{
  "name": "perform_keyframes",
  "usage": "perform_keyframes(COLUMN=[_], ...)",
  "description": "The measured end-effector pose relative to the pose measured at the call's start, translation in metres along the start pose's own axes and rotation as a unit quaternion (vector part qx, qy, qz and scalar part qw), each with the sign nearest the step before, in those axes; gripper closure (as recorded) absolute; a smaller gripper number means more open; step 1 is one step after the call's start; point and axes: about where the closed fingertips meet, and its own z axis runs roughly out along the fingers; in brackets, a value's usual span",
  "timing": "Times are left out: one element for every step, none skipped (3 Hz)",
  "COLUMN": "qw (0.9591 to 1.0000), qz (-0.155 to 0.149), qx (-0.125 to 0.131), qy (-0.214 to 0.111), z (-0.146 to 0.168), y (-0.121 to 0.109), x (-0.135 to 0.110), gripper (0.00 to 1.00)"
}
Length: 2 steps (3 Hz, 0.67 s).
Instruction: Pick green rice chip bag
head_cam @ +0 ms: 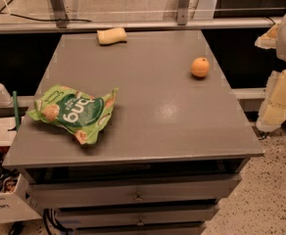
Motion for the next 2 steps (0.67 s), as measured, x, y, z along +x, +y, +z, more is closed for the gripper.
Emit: perform_keyframes(qw=[1.0000, 0.9997], qz=[0.000, 0.003], qx=[0.000, -0.014], qy=[0.000, -0.022], z=[0.000, 0.017], y=[0.000, -0.007], x=[0.000, -0.005], gripper=[0.00, 0.00])
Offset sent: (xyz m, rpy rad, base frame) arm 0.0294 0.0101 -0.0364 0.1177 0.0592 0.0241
